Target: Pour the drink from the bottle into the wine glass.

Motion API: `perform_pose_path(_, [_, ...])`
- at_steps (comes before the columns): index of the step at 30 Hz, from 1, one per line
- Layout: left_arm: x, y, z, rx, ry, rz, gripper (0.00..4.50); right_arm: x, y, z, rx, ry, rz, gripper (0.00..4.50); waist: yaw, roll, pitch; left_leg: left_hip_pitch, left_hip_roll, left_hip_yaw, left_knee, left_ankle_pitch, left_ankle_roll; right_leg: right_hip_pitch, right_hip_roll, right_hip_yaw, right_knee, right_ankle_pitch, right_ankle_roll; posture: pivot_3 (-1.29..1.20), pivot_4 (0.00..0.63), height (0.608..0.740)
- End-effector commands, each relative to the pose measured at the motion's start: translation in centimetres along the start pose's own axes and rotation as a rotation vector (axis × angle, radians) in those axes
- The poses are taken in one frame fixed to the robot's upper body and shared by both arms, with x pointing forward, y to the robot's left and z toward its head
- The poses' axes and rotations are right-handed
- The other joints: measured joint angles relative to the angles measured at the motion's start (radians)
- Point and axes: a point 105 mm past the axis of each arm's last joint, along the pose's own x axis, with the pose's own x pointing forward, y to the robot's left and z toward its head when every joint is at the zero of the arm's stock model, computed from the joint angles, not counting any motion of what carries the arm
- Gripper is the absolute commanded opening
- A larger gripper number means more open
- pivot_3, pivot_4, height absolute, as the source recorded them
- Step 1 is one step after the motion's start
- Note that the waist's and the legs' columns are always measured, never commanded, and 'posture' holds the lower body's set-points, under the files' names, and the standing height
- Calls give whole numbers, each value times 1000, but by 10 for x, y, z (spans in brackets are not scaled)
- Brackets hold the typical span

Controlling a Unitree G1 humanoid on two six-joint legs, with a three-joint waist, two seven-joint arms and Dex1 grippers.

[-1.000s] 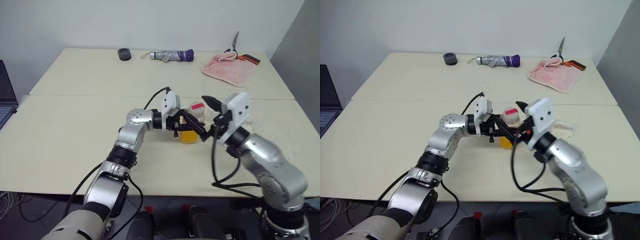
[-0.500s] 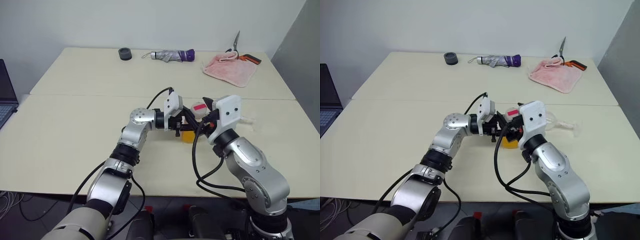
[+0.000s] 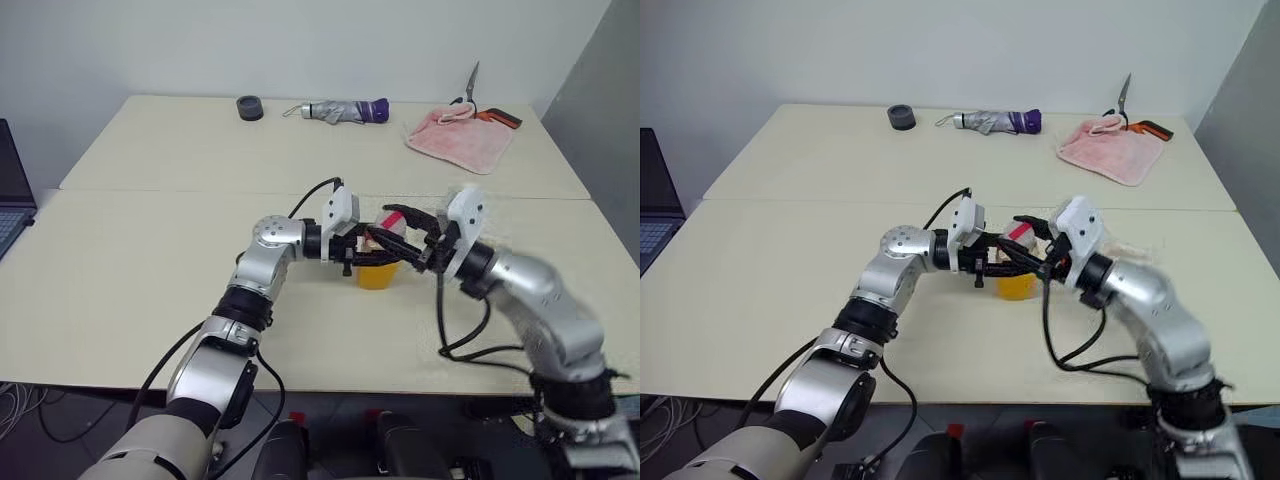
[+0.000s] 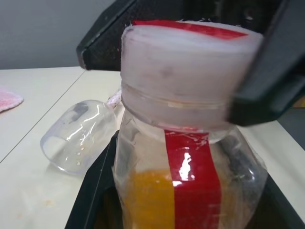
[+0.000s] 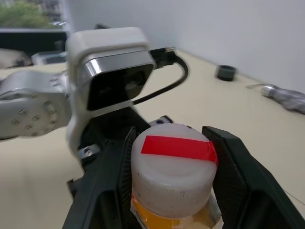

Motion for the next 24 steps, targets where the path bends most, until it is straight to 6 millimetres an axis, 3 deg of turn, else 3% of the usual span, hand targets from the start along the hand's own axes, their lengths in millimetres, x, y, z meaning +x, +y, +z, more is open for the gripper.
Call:
perform_pose_path(1, [2, 0, 30, 77, -66, -33, 1797, -4, -14, -1, 4, 58, 153, 1892, -1, 0, 0, 0, 0, 0, 0, 0, 0, 0, 0, 0, 0, 0, 0, 0, 150, 740])
perform_pose_path(4, [1, 0, 32, 82, -68, -28, 1795, -4, -27, 2, -3, 67, 176, 1892, -1, 0, 0, 0, 1, -1, 0, 0, 0, 0, 0, -1, 0, 0, 0, 0, 150, 740])
perform_pose_path(10, [-4, 1, 30, 77, -57, -1, 1788, -6, -25, 17, -1, -28, 123, 4022, 5, 0, 0, -1, 0, -1, 0, 0, 0, 0, -2, -1, 0, 0, 0, 0, 150, 740])
perform_pose_path(17, [-6, 1, 28, 72, -56, 9, 1787, -20, 5, 26, 4, -93, 2, 4035, 7, 0, 0, -2, 0, -1, 0, 0, 0, 0, -2, 0, 0, 0, 0, 0, 150, 740])
perform_pose_path(24, [-5, 1, 27, 64, -55, 2, 1787, -11, 9, 35, -59, -145, -202, 4035, 2, 0, 0, 0, 1, 0, 1, 0, 0, 0, 0, 0, 1, 0, 0, 0, 150, 740])
